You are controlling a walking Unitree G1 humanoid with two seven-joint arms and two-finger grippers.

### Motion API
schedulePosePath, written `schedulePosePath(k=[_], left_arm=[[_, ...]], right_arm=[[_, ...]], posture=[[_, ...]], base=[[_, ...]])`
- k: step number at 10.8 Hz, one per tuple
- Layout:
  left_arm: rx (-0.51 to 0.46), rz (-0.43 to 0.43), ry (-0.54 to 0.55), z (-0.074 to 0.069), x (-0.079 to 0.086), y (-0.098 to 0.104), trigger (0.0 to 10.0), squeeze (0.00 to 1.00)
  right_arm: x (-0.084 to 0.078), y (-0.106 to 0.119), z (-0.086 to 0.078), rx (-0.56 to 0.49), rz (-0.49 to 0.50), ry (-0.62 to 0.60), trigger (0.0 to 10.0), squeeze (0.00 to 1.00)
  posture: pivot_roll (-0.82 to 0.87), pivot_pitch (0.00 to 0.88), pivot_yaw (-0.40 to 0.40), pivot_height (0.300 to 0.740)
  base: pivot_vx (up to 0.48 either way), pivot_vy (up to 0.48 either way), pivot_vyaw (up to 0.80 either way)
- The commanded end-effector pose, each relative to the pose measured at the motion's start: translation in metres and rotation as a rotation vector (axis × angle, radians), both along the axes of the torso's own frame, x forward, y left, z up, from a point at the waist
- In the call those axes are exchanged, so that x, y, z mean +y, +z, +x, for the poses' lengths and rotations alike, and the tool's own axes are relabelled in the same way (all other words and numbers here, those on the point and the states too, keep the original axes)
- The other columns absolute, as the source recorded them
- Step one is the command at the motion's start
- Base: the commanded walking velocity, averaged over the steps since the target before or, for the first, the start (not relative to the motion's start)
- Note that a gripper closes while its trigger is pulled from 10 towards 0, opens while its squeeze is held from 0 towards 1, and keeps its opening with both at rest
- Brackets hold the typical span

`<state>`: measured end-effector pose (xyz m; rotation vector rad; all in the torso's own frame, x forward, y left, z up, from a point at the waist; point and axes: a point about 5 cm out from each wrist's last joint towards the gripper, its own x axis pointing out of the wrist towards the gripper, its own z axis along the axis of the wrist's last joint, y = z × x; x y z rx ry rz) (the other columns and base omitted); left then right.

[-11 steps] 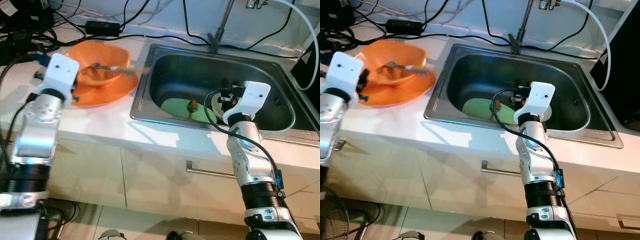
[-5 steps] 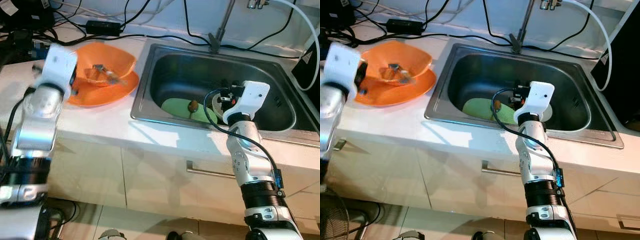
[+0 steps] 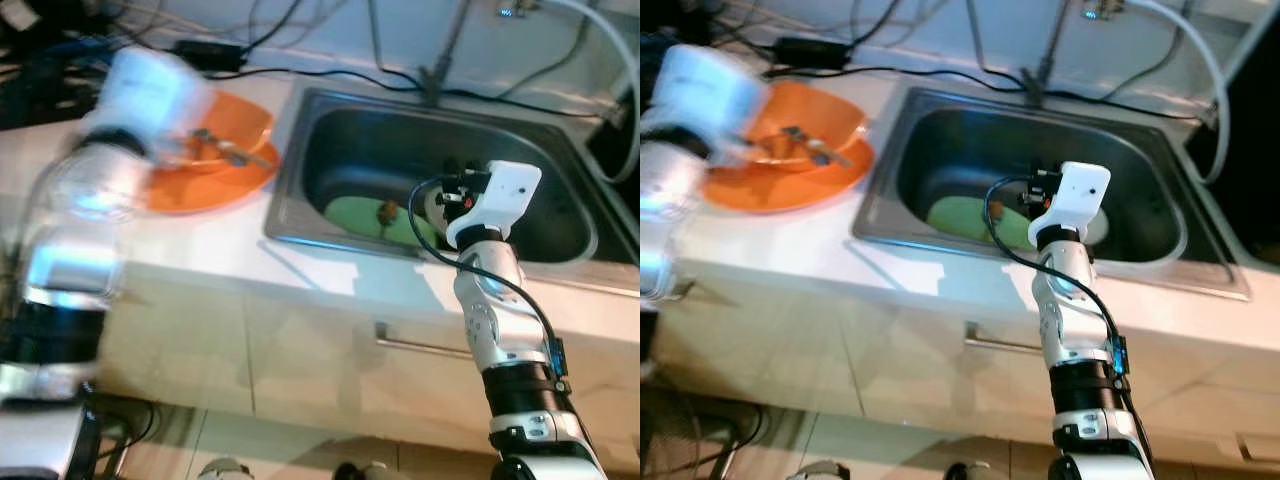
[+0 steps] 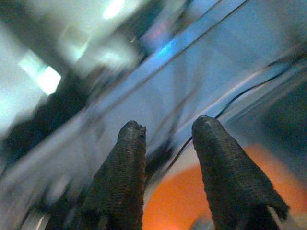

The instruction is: Kitchen organization

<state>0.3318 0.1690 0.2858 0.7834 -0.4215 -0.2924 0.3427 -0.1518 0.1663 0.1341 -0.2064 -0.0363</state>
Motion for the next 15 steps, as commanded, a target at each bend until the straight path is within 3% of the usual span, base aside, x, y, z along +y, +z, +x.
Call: schedulePosePath(k=[1, 2, 3, 4, 5, 8, 15], left_arm=[[0.010, 0.058, -0.066, -0.004, -0.011, -0.005, 10.0, 0.57], [0.003, 0.173, -0.187, -0.014, -0.028, -0.009, 10.0, 1.00], [0.014, 0.233, -0.233, -0.014, -0.032, -0.010, 10.0, 1.00], [0.063, 0.266, -0.281, -0.017, -0.034, -0.017, 10.0, 0.42], [0.092, 0.305, -0.303, -0.021, -0.036, -0.024, 10.0, 0.00], [0.123, 0.434, -0.232, -0.016, -0.032, -0.040, 10.0, 0.00], [0.100, 0.505, -0.104, 0.005, -0.041, -0.055, 10.0, 0.00]], right_arm=[[-0.004, 0.003, 0.002, -0.013, -0.006, -0.019, 10.0, 0.00], [-0.004, 0.003, 0.001, -0.011, -0.004, -0.021, 10.0, 0.00], [-0.004, 0.002, 0.001, -0.010, -0.004, -0.023, 10.0, 0.00], [-0.004, 0.002, 0.001, -0.009, -0.002, -0.024, 10.0, 0.00], [-0.004, 0.002, 0.001, -0.009, 0.000, -0.024, 10.0, 0.00], [-0.004, 0.002, 0.001, -0.010, 0.004, -0.024, 10.0, 0.00], [-0.003, 0.002, 0.001, -0.012, 0.005, -0.023, 10.0, 0.00]], posture=[[0.02, 0.056, -0.095, 0.740], [0.02, 0.059, -0.090, 0.740], [0.02, 0.062, -0.090, 0.740], [0.02, 0.065, -0.090, 0.740], [0.02, 0.068, -0.090, 0.740], [0.02, 0.070, -0.091, 0.740], [0.01, 0.071, -0.090, 0.740]], base=[[0.000, 0.000, 0.00], [0.000, 0.000, 0.00], [0.000, 0.000, 0.00], [0.000, 0.000, 0.00], [0.000, 0.000, 0.00], [0.000, 0.000, 0.00], [0.000, 0.000, 0.00]])
